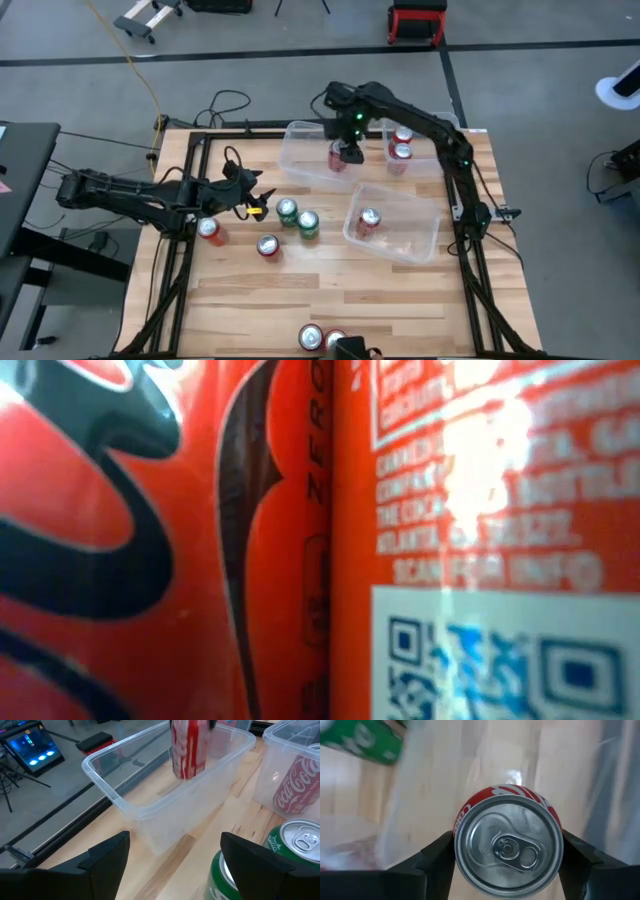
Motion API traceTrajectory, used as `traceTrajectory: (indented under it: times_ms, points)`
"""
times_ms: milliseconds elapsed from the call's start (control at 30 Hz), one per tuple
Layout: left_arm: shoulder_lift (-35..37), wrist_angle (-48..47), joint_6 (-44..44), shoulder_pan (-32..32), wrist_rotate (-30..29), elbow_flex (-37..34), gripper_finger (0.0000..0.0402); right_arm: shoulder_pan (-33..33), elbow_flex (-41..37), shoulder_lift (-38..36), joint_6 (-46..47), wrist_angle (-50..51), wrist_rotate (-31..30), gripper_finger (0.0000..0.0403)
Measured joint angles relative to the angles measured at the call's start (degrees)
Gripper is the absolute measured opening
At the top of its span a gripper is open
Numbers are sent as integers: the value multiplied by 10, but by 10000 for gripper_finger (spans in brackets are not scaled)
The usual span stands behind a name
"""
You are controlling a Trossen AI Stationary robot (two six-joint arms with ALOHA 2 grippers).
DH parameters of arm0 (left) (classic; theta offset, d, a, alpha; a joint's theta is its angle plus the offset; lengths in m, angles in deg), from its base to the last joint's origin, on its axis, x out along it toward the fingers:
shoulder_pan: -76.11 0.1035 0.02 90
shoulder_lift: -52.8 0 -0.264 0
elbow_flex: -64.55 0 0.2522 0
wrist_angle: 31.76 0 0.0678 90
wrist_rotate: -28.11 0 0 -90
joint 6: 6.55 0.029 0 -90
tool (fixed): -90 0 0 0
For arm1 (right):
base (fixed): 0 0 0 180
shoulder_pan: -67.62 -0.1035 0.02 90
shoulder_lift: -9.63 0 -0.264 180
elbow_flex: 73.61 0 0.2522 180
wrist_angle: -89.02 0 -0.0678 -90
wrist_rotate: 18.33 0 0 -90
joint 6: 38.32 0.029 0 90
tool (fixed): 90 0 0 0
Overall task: Sort soda cans
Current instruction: Put the top red-white soda can into the bottom transparent bin
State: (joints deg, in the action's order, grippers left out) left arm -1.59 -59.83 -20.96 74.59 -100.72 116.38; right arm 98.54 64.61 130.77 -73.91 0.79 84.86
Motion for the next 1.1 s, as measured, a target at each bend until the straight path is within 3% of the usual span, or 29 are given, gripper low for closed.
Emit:
traceTrajectory:
  times_ms: [367, 633, 1100]
  points:
    - [0, -8, 0, 0, 0, 0, 306, -15, 15, -173, 107, 96, 1, 270]
    - [0, 10, 17, 0, 0, 0, 306, -88, -8, -267, 223, 121, -50, 270]
    - [0, 26, 46, 0, 0, 0, 306, -250, -272, -426, 431, 98, -134, 270]
